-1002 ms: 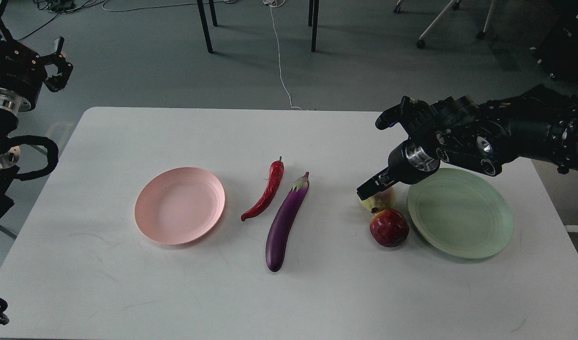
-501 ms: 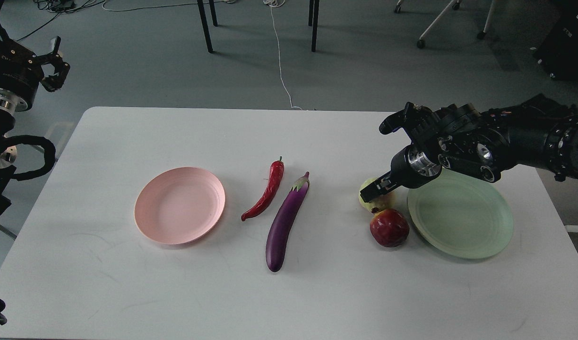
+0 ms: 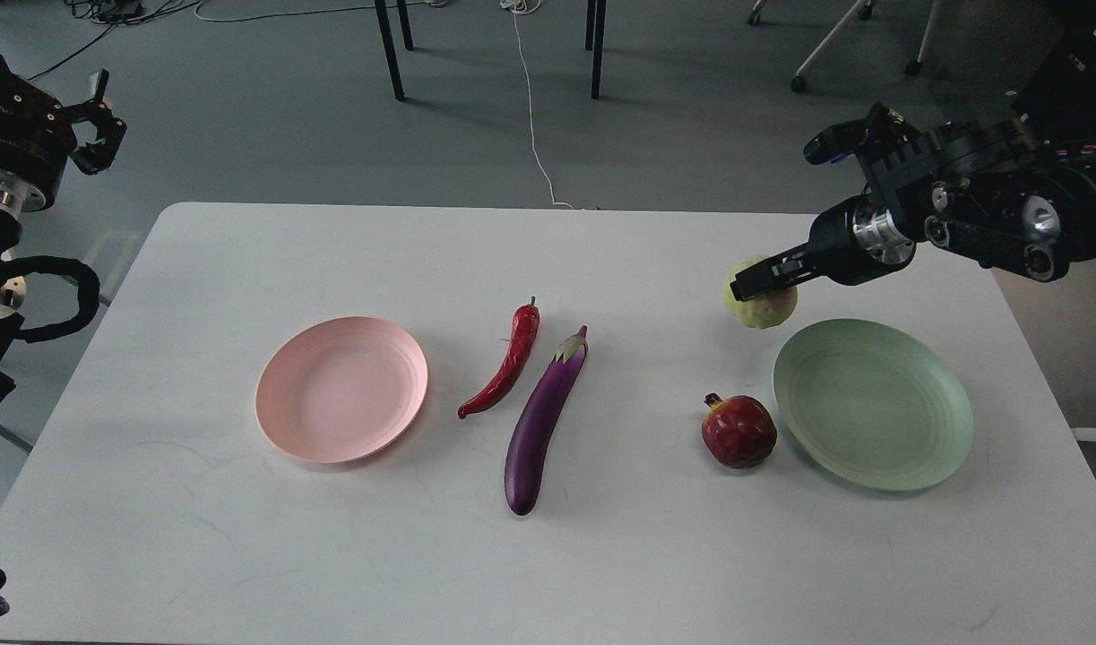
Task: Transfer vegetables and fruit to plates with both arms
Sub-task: 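Place the peach on the green plate and release it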
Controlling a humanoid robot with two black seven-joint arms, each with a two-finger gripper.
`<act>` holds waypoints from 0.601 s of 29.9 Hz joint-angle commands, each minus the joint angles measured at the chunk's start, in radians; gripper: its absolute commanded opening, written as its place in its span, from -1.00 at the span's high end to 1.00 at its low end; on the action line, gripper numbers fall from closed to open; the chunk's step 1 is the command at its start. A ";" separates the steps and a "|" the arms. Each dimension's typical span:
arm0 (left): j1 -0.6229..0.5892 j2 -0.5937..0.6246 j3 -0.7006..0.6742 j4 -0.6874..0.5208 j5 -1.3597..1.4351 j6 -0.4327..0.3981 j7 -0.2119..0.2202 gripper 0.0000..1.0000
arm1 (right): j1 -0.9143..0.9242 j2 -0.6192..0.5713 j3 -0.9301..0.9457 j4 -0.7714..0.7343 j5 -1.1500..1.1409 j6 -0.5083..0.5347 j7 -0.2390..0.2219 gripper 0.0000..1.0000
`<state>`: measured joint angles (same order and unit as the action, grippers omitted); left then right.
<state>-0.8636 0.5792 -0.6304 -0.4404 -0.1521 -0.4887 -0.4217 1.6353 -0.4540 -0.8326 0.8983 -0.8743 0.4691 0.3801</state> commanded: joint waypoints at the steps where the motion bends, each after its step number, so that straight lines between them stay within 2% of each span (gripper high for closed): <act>1: 0.000 -0.004 0.000 0.000 -0.001 0.000 -0.002 -0.96 | 0.012 -0.145 0.000 0.111 -0.023 0.000 -0.006 -0.18; 4: 0.001 -0.001 0.000 -0.001 -0.001 0.000 -0.002 -0.96 | 0.011 -0.254 0.000 0.180 -0.125 -0.004 -0.006 -0.18; 8: 0.005 0.001 0.000 0.000 -0.001 0.000 -0.002 -0.96 | -0.012 -0.362 0.003 0.191 -0.219 -0.009 -0.006 -0.19; 14: 0.008 -0.004 0.002 -0.001 -0.001 0.000 -0.002 -0.96 | -0.106 -0.388 0.004 0.180 -0.224 -0.081 -0.006 -0.21; 18: 0.008 -0.002 0.002 0.000 0.000 0.000 -0.002 -0.96 | -0.170 -0.384 0.010 0.157 -0.223 -0.130 -0.007 -0.30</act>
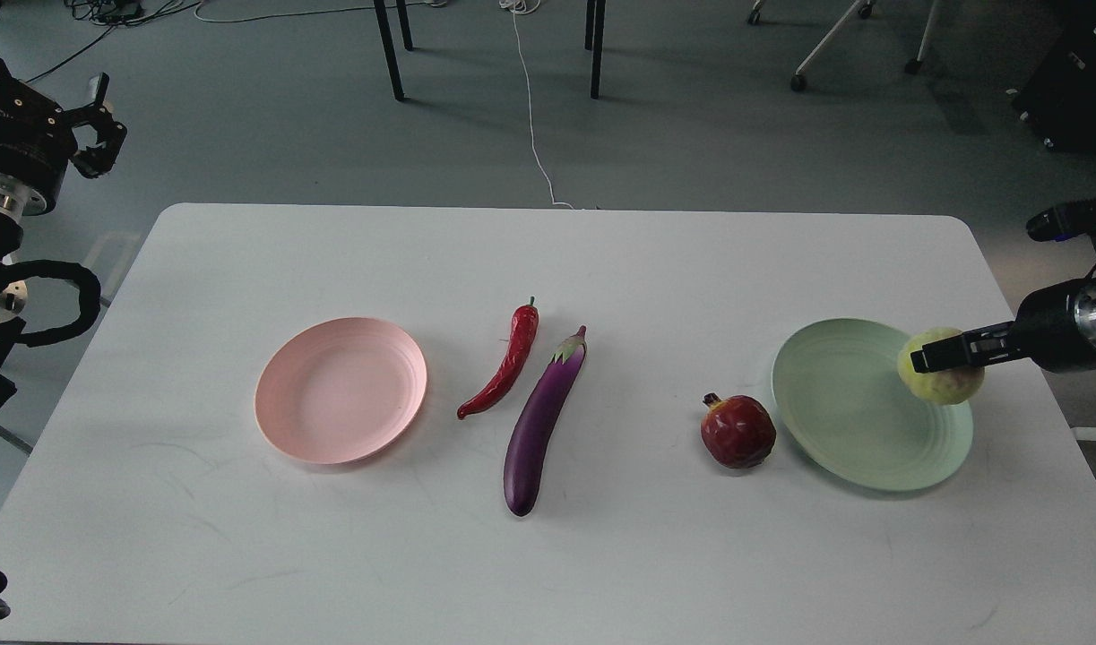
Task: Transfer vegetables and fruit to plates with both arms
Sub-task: 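Place the peach on the green plate and release it, then reach the right gripper down to the red fruit and grasp it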
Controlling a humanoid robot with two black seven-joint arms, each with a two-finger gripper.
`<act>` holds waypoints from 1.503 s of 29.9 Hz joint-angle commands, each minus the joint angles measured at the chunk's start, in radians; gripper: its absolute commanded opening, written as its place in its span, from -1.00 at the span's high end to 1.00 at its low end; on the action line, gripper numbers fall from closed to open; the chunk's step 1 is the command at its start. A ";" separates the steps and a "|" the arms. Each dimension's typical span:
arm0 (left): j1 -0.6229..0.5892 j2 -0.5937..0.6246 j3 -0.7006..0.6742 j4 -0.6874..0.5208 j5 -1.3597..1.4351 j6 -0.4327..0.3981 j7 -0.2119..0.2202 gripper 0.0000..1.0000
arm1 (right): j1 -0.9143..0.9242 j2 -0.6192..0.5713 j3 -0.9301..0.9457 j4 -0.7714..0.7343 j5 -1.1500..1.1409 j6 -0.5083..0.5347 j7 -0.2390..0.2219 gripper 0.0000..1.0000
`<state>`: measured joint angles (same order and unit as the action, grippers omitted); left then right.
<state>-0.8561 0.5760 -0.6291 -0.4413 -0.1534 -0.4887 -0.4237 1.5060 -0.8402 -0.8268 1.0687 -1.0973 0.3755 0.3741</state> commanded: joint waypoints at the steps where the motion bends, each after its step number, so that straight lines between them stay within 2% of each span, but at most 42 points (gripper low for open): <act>1: 0.000 0.002 0.000 0.000 0.002 0.000 0.002 -0.96 | -0.052 0.003 0.014 -0.015 0.001 -0.050 -0.001 -0.31; 6: 0.000 0.002 0.000 0.000 0.002 0.000 0.002 -0.96 | -0.113 0.003 0.100 -0.015 0.002 -0.063 -0.003 -0.56; 9: 0.000 0.001 0.000 0.000 0.002 0.000 0.002 -0.96 | -0.121 0.001 0.104 -0.015 0.002 -0.063 -0.003 -0.83; 18: 0.000 0.002 0.000 0.001 0.002 0.000 0.002 -0.96 | -0.125 -0.005 0.106 -0.015 0.002 -0.058 -0.003 -0.89; 24: 0.000 0.002 0.002 0.001 0.002 0.000 0.002 -0.96 | 0.012 0.013 0.163 -0.001 0.020 -0.015 -0.003 -0.92; 28: -0.001 0.001 0.002 0.001 0.002 0.000 0.002 -0.96 | 0.098 0.114 0.167 0.004 0.042 0.037 -0.003 -0.92; 35: 0.000 0.005 0.002 0.001 0.003 0.000 0.002 -0.96 | 0.123 0.326 0.150 0.007 0.116 0.042 -0.004 -0.91; 39: 0.000 0.019 0.003 0.006 0.003 0.000 0.002 -0.96 | 0.123 0.436 0.091 0.013 0.151 0.042 0.002 -0.90; 45: 0.000 0.019 0.005 0.033 0.003 0.000 0.002 -0.96 | 0.111 0.541 -0.028 0.022 0.175 0.037 0.003 -0.90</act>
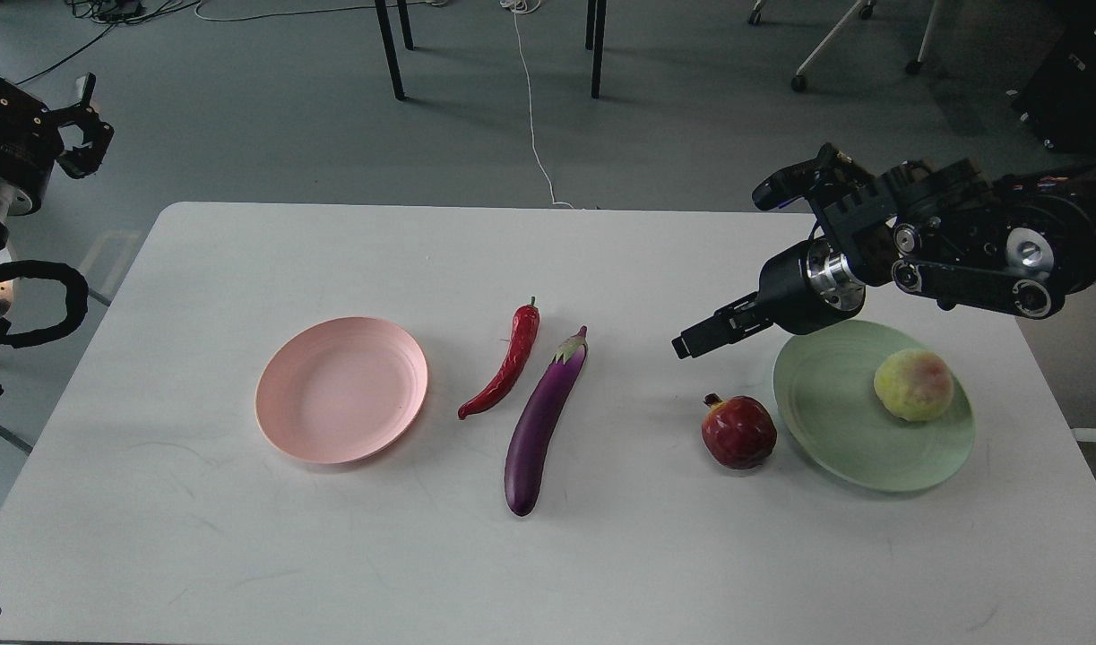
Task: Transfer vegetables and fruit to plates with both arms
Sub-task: 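Reach the right gripper down to the red fruit and grasp it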
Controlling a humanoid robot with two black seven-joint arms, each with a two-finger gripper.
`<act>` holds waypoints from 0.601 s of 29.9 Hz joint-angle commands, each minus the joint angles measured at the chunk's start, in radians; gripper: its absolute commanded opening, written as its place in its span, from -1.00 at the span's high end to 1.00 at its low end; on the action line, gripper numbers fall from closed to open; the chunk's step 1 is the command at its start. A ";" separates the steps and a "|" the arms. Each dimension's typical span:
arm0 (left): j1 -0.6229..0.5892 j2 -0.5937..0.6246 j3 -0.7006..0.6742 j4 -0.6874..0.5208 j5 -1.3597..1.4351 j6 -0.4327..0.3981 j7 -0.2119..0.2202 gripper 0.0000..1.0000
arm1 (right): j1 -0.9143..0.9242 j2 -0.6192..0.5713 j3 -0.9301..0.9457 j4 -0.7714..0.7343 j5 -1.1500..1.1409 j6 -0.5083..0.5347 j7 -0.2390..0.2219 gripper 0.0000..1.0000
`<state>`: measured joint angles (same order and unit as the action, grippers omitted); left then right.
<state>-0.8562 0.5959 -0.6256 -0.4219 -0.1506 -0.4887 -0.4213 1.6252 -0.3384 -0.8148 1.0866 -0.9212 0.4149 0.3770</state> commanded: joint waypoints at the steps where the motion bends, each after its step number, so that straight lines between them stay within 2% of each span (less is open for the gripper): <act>1: 0.002 0.001 0.001 0.015 0.000 0.000 -0.001 -0.96 | -0.010 0.048 -0.047 0.003 -0.001 -0.002 -0.001 -0.90; 9: 0.026 0.004 0.000 0.017 0.000 0.000 -0.002 -0.96 | 0.012 0.121 -0.135 -0.002 -0.008 0.001 -0.004 -0.91; 18: 0.029 0.002 -0.002 0.017 -0.001 0.000 -0.004 -0.96 | 0.013 0.121 -0.181 0.004 -0.011 0.001 -0.004 -0.91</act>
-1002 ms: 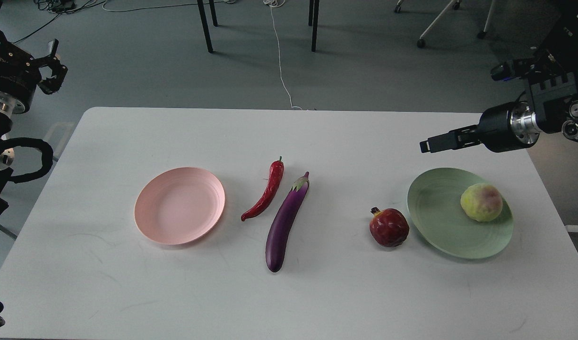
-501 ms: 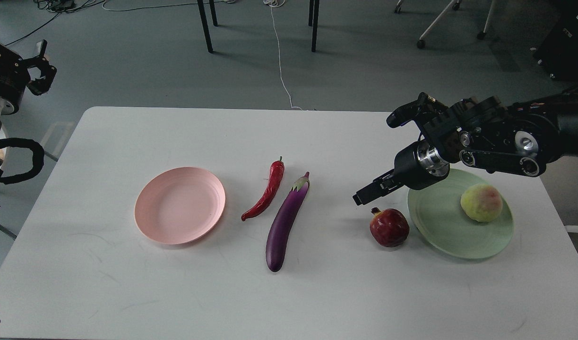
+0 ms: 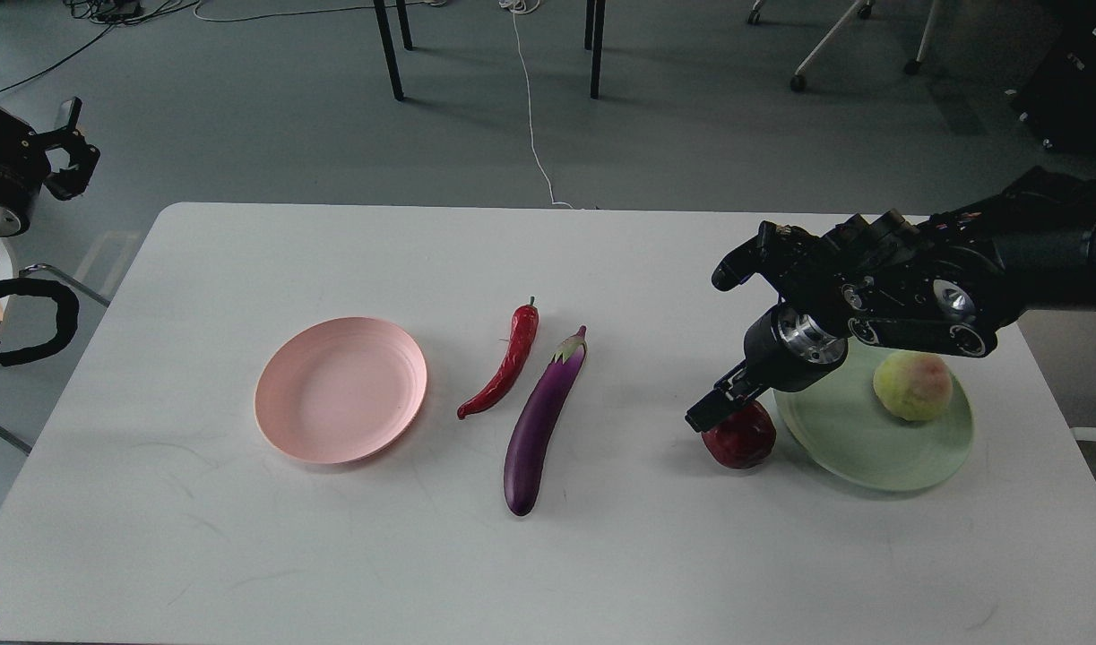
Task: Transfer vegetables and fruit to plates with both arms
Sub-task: 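Reach the right gripper down to the red fruit and grasp it, then move the red fruit onto the green plate and release it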
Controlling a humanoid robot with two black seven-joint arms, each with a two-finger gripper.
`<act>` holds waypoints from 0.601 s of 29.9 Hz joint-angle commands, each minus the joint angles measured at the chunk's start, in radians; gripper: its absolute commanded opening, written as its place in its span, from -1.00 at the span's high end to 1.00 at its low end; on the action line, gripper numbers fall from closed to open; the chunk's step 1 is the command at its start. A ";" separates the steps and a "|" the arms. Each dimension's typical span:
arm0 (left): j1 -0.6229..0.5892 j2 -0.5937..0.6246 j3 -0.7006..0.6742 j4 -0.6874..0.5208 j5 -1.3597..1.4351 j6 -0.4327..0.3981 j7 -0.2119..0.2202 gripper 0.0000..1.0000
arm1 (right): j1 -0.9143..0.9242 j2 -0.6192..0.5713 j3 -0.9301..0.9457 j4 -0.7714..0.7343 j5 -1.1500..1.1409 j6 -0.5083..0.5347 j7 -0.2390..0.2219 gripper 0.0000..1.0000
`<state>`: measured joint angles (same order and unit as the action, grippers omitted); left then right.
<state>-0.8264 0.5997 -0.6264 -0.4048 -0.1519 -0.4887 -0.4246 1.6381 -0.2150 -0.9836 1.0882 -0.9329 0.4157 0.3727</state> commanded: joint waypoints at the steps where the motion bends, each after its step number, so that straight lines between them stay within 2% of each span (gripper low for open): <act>1: 0.000 -0.001 -0.001 0.000 0.000 0.000 0.000 -0.96 | 0.000 -0.003 -0.013 0.004 0.000 0.000 0.000 -0.91; 8: 0.000 -0.003 -0.001 0.000 0.000 0.000 0.000 -0.96 | 0.000 0.002 -0.021 0.029 0.002 -0.002 0.008 -0.85; 11: 0.000 -0.003 -0.003 0.000 0.000 0.000 0.000 -0.96 | -0.004 0.006 -0.021 0.030 -0.001 0.000 0.008 -0.74; 16: 0.000 0.000 -0.003 0.000 0.000 0.000 0.001 -0.96 | -0.014 0.003 -0.043 0.053 -0.001 -0.009 0.009 -0.28; 18: 0.000 0.000 -0.003 0.000 0.000 0.000 0.001 -0.96 | -0.014 -0.003 -0.041 0.056 -0.001 -0.011 0.009 -0.18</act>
<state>-0.8266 0.5970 -0.6290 -0.4050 -0.1520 -0.4887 -0.4249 1.6269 -0.2107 -1.0188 1.1357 -0.9341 0.4088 0.3815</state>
